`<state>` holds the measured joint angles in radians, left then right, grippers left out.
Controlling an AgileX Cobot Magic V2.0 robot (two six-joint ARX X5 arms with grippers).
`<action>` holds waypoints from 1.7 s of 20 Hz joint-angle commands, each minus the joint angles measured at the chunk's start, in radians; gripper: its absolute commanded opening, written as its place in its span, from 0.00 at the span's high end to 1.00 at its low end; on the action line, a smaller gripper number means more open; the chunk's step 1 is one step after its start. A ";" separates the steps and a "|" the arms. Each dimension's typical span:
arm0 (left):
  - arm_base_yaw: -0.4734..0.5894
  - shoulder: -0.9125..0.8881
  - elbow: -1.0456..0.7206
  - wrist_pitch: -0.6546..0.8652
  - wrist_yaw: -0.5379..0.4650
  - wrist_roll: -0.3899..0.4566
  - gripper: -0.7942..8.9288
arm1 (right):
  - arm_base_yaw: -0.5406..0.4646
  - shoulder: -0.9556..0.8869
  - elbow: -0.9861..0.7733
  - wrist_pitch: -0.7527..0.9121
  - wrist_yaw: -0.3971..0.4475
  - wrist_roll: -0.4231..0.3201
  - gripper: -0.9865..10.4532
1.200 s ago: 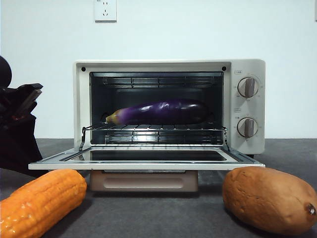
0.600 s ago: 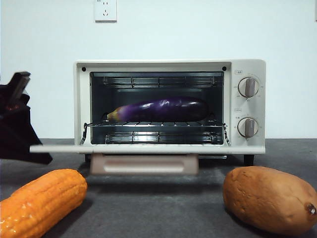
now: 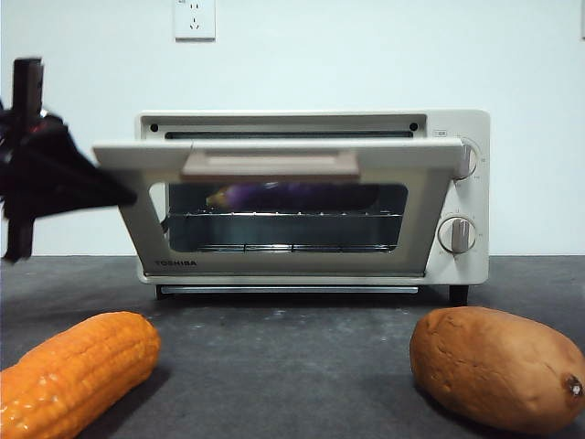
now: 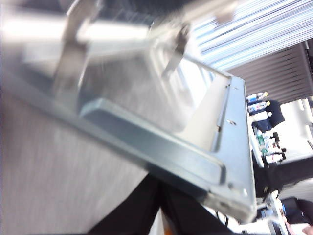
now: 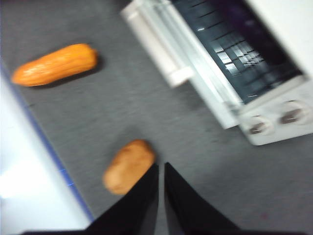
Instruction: Take the eggplant from the table,put the eggplant in the oven
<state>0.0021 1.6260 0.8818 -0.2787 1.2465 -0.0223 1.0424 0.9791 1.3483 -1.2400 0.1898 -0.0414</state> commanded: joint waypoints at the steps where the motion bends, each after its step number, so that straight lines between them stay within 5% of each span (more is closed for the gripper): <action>1: 0.001 0.016 0.079 0.014 0.019 -0.047 0.91 | 0.014 0.006 -0.009 0.006 -0.047 0.032 0.91; 5: 0.013 -0.013 0.169 0.018 -0.011 -0.046 0.91 | 0.014 0.006 -0.070 0.041 -0.039 0.032 0.91; 11: 0.011 -0.143 0.211 -0.004 -0.201 -0.045 0.91 | 0.002 0.006 -0.222 0.124 0.066 0.030 0.91; 19: -0.043 -0.423 0.207 -0.171 -0.626 -0.004 0.91 | -0.127 0.006 -0.410 0.355 0.232 0.083 0.91; 22: -0.088 -0.578 0.167 -0.173 -0.770 -0.005 0.91 | -0.266 -0.008 -0.473 0.487 0.218 0.094 0.91; 28: -0.159 -0.883 -0.103 -0.151 -0.941 -0.025 0.91 | -0.495 -0.101 -0.694 0.895 -0.054 0.122 0.91; 34: -0.174 -1.165 -0.404 -0.087 -1.011 -0.241 0.91 | -0.526 -0.217 -0.958 1.281 -0.085 0.136 0.91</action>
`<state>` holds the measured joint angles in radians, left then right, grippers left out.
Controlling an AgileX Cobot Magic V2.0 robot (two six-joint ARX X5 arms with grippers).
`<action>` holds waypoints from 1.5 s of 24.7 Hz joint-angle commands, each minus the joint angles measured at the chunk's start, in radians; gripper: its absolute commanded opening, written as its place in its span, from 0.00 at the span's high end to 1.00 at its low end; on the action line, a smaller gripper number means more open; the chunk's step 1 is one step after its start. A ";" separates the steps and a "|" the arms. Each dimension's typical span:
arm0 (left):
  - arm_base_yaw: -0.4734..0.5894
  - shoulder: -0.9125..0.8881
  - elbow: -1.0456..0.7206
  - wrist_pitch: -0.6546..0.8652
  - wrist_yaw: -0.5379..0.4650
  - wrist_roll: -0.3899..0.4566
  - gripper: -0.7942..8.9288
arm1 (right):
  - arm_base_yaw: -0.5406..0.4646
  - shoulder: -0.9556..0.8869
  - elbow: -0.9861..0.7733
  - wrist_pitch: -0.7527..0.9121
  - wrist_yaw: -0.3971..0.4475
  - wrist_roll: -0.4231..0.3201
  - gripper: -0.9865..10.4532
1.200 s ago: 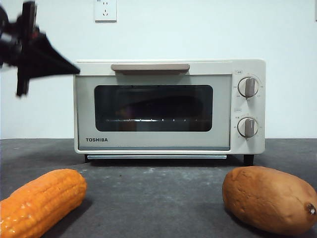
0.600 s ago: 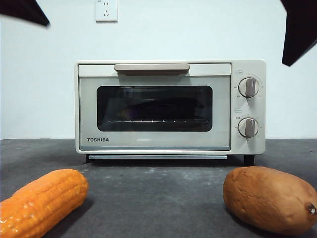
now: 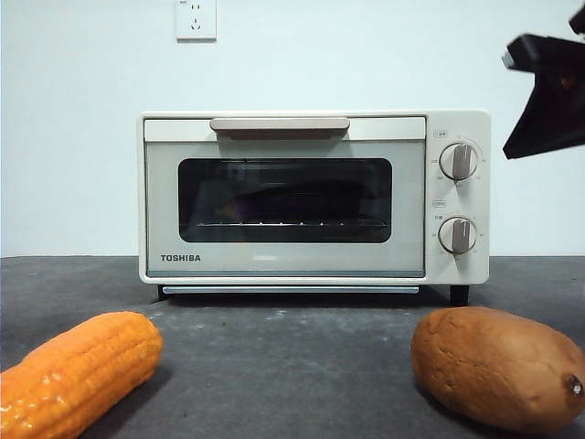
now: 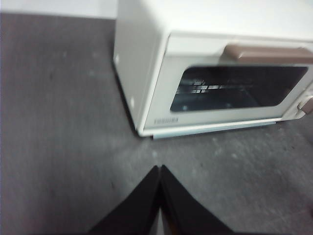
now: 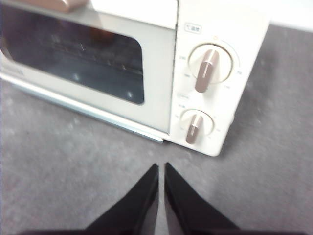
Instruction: Take the eggplant from the table,put the eggplant in the oven
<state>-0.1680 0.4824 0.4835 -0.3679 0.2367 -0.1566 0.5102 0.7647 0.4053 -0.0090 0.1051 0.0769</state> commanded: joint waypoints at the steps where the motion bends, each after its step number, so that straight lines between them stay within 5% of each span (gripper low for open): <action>1: -0.003 -0.036 -0.005 -0.031 -0.001 -0.143 0.91 | 0.006 -0.002 -0.016 0.046 0.000 0.015 0.91; 15: -0.007 -0.051 -0.006 -0.034 -0.002 -0.146 0.91 | 0.005 -0.002 -0.016 0.090 0.004 0.013 0.91; 22: 0.003 -0.214 -0.083 0.065 -0.101 0.131 0.91 | 0.005 -0.002 -0.016 0.090 0.003 0.013 0.91; 28: 0.056 -0.360 -0.304 0.298 -0.170 0.153 0.91 | 0.005 -0.002 -0.016 0.090 0.003 0.013 0.91; 37: 0.111 -0.480 -0.480 0.312 -0.170 0.152 0.91 | 0.005 -0.002 -0.016 0.090 0.004 0.013 0.91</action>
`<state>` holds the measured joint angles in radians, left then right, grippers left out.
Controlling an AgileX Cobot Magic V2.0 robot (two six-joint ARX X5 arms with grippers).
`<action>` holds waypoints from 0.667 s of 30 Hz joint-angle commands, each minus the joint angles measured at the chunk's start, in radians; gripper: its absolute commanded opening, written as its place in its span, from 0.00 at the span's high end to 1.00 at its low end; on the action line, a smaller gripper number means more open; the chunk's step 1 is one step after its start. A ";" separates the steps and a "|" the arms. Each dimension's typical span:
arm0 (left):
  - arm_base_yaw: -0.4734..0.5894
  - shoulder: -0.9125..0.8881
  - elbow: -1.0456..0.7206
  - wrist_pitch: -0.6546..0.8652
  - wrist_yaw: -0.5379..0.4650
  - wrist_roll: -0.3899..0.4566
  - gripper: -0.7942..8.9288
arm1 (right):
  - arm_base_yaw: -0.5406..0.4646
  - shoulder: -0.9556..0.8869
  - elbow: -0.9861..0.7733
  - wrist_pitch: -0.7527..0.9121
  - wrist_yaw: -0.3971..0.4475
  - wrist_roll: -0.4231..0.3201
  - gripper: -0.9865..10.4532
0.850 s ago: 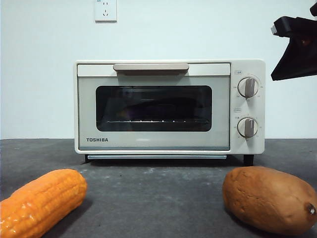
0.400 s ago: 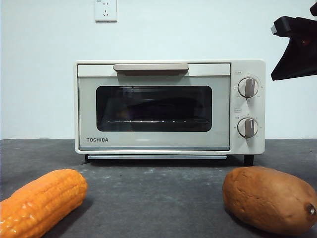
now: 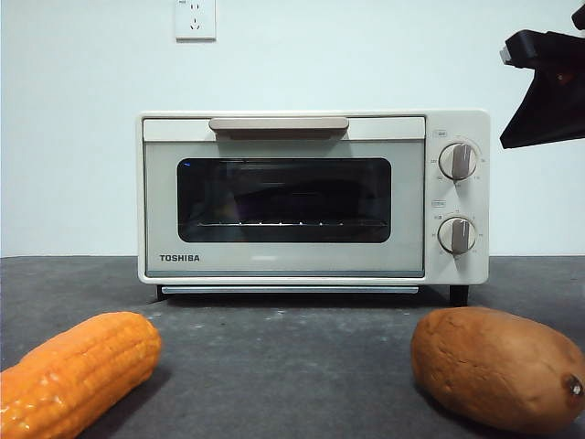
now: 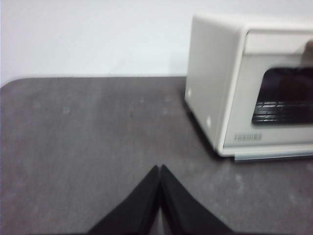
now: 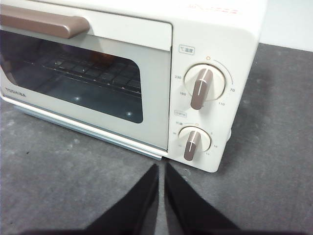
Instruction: Take the eggplant from the table,put the eggplant in the oven
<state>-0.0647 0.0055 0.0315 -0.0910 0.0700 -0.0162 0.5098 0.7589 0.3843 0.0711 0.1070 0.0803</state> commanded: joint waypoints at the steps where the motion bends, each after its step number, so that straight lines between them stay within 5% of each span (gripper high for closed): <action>1: 0.012 -0.003 -0.028 0.006 -0.003 0.012 0.91 | 0.005 0.003 0.005 0.010 0.002 0.010 0.91; 20: 0.019 -0.002 -0.028 -0.045 -0.003 0.011 0.91 | 0.005 0.004 0.005 0.010 0.002 0.010 0.91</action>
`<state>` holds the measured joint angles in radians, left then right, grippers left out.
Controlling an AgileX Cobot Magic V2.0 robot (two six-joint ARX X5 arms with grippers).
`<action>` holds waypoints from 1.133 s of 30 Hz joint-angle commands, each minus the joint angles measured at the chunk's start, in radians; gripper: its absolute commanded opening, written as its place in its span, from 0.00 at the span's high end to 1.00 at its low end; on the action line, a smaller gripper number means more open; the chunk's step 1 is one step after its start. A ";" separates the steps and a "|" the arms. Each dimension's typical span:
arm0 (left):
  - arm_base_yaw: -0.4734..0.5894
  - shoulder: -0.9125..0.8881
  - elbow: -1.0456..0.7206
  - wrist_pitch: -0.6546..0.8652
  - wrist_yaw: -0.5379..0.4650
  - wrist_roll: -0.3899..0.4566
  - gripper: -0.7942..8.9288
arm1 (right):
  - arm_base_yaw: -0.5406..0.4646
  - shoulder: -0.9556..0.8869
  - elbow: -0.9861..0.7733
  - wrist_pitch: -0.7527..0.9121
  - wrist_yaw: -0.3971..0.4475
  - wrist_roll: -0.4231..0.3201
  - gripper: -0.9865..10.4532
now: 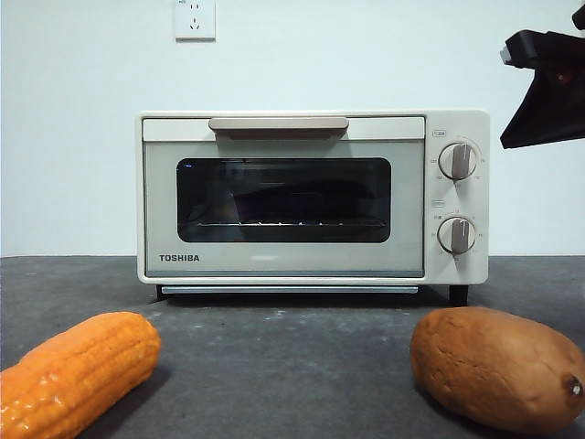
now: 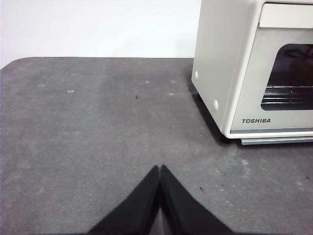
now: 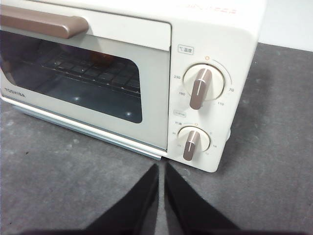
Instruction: Take the eggplant from the table,put the eggplant in the oven
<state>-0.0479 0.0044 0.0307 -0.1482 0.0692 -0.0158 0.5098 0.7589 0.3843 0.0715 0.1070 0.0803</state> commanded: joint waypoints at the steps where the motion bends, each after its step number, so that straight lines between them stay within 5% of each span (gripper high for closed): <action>1: 0.002 -0.001 -0.027 0.012 -0.002 0.011 0.91 | 0.005 0.003 0.005 0.010 0.002 0.010 0.91; 6: 0.002 -0.001 -0.027 0.012 -0.002 0.011 0.91 | -0.004 -0.129 0.005 -0.028 0.025 0.009 0.91; 9: 0.002 -0.001 -0.027 0.012 -0.002 0.011 0.91 | -0.032 -0.246 0.005 -0.027 0.024 -0.069 0.91; 17: 0.002 -0.001 -0.027 0.013 -0.002 0.011 0.91 | -0.265 -0.559 -0.034 -0.028 0.015 -0.114 0.91; 27: 0.002 -0.001 -0.027 0.013 -0.002 0.011 0.91 | -0.494 -0.740 -0.236 -0.033 -0.260 -0.109 0.91; 34: 0.002 -0.001 -0.027 0.013 -0.002 0.011 0.91 | -0.500 -0.751 -0.351 -0.072 -0.275 -0.055 0.91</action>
<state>-0.0479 0.0044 0.0307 -0.1467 0.0692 -0.0158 0.0113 0.0128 0.0376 -0.0120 -0.1646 -0.0051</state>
